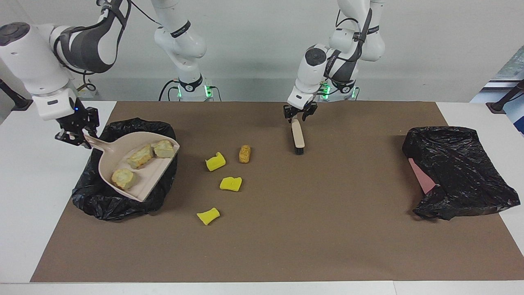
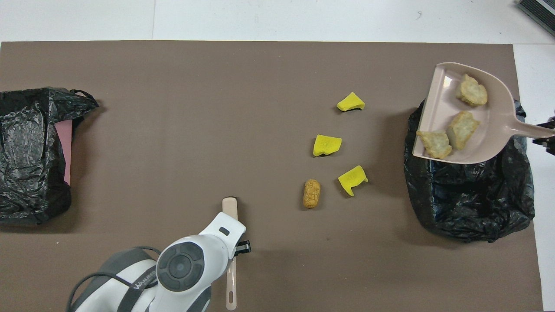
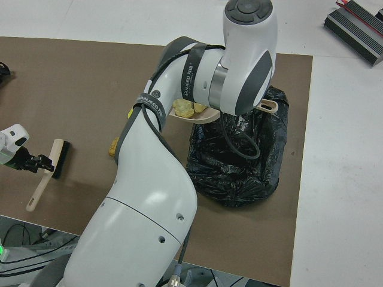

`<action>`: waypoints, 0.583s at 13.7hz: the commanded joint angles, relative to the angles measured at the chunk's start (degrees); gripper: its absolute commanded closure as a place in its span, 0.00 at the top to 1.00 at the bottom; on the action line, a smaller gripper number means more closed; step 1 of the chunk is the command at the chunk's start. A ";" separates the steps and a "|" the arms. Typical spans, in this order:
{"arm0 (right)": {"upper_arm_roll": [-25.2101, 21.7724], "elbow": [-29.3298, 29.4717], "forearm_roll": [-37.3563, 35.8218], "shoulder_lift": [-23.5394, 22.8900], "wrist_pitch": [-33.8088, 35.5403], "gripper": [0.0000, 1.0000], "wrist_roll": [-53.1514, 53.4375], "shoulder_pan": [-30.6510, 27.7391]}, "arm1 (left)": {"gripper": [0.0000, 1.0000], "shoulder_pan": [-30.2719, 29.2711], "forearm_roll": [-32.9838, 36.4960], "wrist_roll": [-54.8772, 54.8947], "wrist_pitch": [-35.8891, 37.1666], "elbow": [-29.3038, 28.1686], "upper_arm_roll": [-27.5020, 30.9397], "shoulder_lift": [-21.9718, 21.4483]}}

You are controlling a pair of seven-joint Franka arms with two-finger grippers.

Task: Sweep and dump trash in bin
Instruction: 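Carry the dustpan over the nearby black bag with the right gripper, then tip the dustpan into the bag while the left gripper sets the brush down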

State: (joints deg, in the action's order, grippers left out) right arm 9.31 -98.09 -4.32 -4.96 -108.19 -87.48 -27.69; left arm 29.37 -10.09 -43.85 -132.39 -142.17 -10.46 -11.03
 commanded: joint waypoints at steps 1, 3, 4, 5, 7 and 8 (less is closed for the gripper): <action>0.71 -1.57 -7.42 1.79 -2.01 0.00 1.94 -1.93 | 1.00 -5.53 2.34 0.69 0.64 6.79 -0.17 3.11; 0.88 -1.57 -16.21 1.44 -2.46 0.00 8.88 -1.15 | 1.00 -9.31 5.16 3.75 0.65 12.42 -0.17 6.71; 0.97 -1.57 -18.95 1.36 -2.46 0.00 10.74 -0.36 | 1.00 -11.50 5.16 6.56 0.73 15.14 -0.17 8.64; 0.88 -1.66 -21.67 1.35 -2.37 0.00 11.71 1.65 | 1.00 -13.27 5.25 9.80 0.73 16.82 -0.17 9.88; 0.97 -2.10 -28.87 1.53 -1.41 0.00 16.36 4.47 | 1.00 -17.40 5.17 17.62 2.65 20.25 -0.09 11.73; 0.88 -2.45 -31.17 1.79 -0.62 0.00 17.51 5.79 | 1.00 -19.33 5.16 21.23 5.28 22.70 0.09 12.26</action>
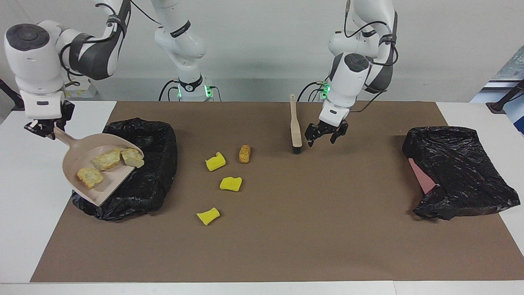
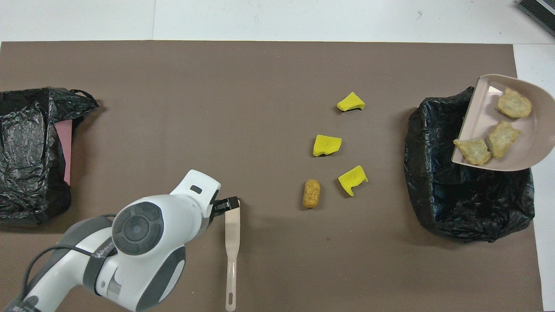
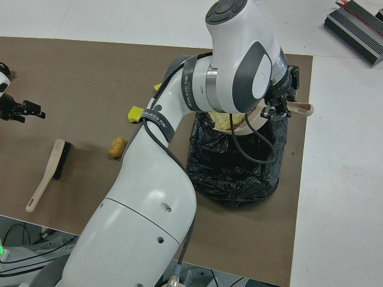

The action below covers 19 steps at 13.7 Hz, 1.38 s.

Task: Sweep and dump trash in bin
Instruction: 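Tip the dustpan into the bag while the left gripper sets the brush down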

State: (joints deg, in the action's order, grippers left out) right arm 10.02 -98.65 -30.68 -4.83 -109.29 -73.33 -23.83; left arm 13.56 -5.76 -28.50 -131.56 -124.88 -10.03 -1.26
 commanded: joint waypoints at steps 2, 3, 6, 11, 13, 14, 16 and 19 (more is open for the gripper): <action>0.17 -2.07 -10.77 1.84 2.76 0.00 5.55 5.00 | 1.00 -7.83 0.84 14.92 12.08 11.47 -0.26 3.62; 0.17 -1.98 -13.16 1.93 4.25 0.00 6.09 6.06 | 1.00 -9.68 0.84 18.44 15.60 14.11 -0.25 4.06; 0.26 -1.37 -21.50 1.93 8.47 0.00 6.27 10.37 | 1.00 -14.78 0.93 26.45 23.17 19.30 -0.08 4.16; 0.96 1.00 -25.74 3.42 9.27 0.00 5.48 14.05 | 1.00 -18.13 7.50 30.96 36.35 29.49 0.01 4.07; 1.05 3.62 -25.23 3.42 9.27 0.00 6.18 14.95 | 1.00 -18.31 8.49 30.96 39.62 32.41 0.01 3.55; 2.01 4.77 -24.35 2.99 9.79 0.00 6.53 14.95 | 1.00 -18.39 8.14 30.78 39.80 32.07 0.18 2.41; 2.98 4.96 -18.49 2.81 10.15 0.00 13.69 15.65 | 1.00 -19.01 8.05 30.35 39.98 29.53 0.18 0.65; 2.98 4.87 -9.08 1.94 9.45 0.00 24.96 16.88 | 1.00 -19.71 7.69 30.43 39.28 27.23 0.18 -1.21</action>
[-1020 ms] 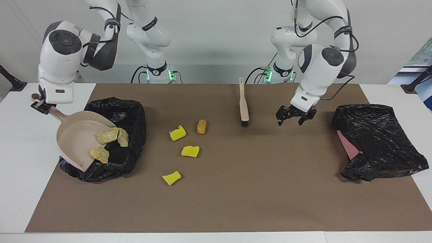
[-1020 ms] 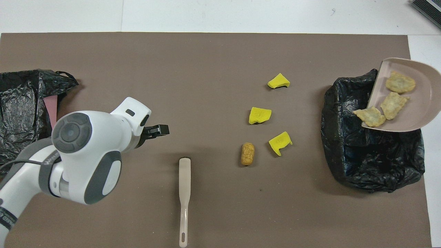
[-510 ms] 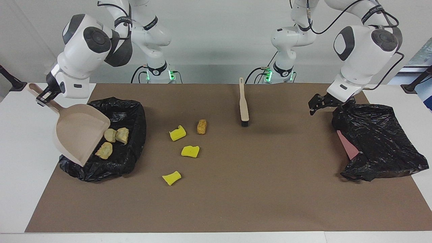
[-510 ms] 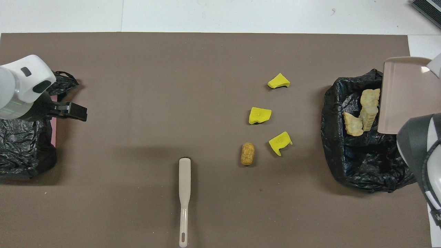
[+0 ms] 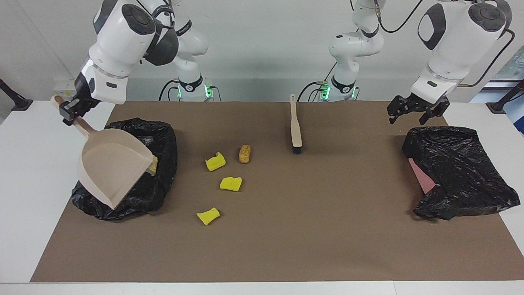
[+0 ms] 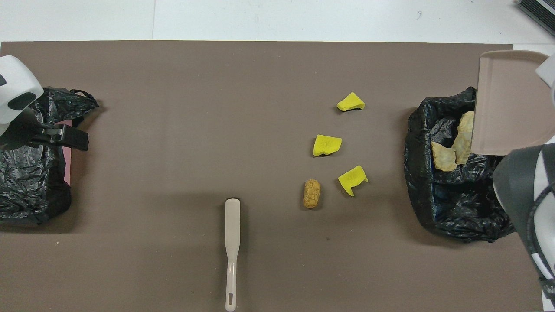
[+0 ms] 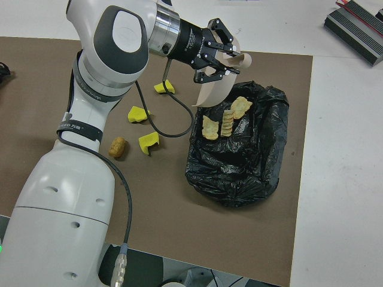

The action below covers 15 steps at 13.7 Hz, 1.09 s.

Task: Sweep and dump trash in bin
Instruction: 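Bring the dustpan back to the table center with the right gripper and release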

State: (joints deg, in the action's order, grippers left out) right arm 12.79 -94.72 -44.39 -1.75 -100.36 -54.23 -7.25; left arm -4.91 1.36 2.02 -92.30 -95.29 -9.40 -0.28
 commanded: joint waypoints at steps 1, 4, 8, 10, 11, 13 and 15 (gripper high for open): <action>0.22 0.94 6.40 -1.85 0.61 0.00 11.03 1.79 | 1.00 -1.24 0.58 0.00 0.01 -2.01 -0.44 -2.18; 0.22 1.38 7.21 -6.93 1.83 0.00 33.78 12.58 | 1.00 -1.59 -2.04 -0.09 0.45 -1.57 -0.35 -2.27; 0.22 8.74 21.69 -16.94 2.02 0.00 61.54 18.84 | 1.00 -2.12 -4.08 0.09 -0.16 -1.92 -0.53 -3.24; 0.14 15.32 22.32 -23.44 2.19 0.00 73.33 24.71 | 1.00 -1.85 -3.99 0.18 0.19 -1.48 -0.62 -3.15; 0.22 19.88 24.50 -26.96 2.54 0.00 79.66 26.83 | 1.00 -1.59 -3.38 0.26 1.06 -1.39 -0.62 -3.15; -0.30 29.02 26.02 -34.16 2.80 0.00 88.99 32.27 | 1.00 -1.41 -2.85 0.44 2.47 -1.39 -0.70 -3.24; 0.22 34.84 26.28 -40.23 1.84 0.00 98.22 35.27 | 1.00 -1.33 -2.85 0.53 2.39 -1.48 -0.79 -3.32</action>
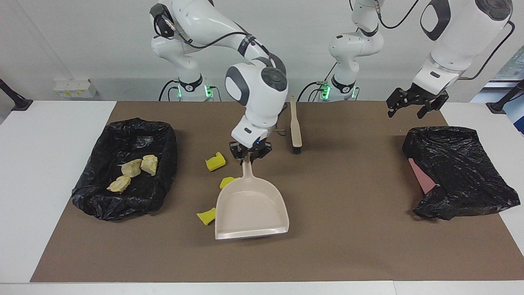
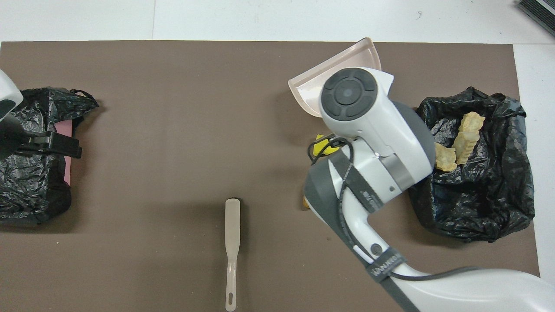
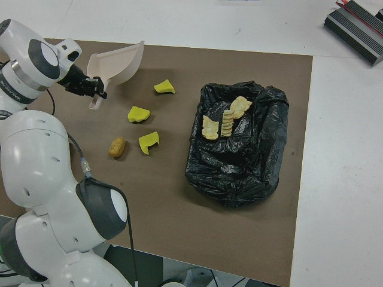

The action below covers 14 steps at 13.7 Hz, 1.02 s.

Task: Sweep and dump trash in bin
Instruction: 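Bring the dustpan back to the table center with the right gripper and release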

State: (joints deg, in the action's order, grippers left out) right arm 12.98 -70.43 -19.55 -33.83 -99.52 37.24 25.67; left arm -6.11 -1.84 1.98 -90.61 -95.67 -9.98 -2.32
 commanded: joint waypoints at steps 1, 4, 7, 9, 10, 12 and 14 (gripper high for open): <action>0.03 12.23 2.84 -9.39 0.04 0.00 8.97 3.41 | 1.00 -0.13 0.17 0.13 0.43 -1.10 -0.21 -1.28; -0.32 12.86 11.62 -10.55 -5.23 0.00 11.97 4.74 | 1.00 -0.31 -0.19 -0.49 -0.36 -1.01 -0.21 -1.10; -0.06 12.77 12.17 -13.27 -8.93 0.00 13.56 6.93 | 1.00 -0.22 -0.36 0.13 0.34 -0.66 -0.30 -1.01; -0.15 12.51 12.17 -13.54 -8.41 0.00 13.47 7.29 | 1.00 -0.13 -0.27 0.13 0.34 -0.75 -0.39 -1.02; -0.15 12.33 12.08 -13.89 -8.06 0.00 13.47 7.38 | 1.00 -0.05 -0.27 0.13 0.34 -0.75 -0.39 -0.93; -0.15 11.45 11.82 -13.54 -7.01 0.25 13.04 7.38 | 1.00 0.04 -0.27 0.13 0.26 -0.75 -0.48 -0.58; -0.06 11.45 11.64 -13.36 -6.92 0.48 12.86 7.47 | 1.00 0.04 -0.27 0.04 -0.27 -0.66 -0.74 -0.23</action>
State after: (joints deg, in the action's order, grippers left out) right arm 12.86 -60.06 -8.27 -47.07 -107.36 49.60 33.10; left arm -6.11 -1.87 1.86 -90.52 -95.67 -10.51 -2.30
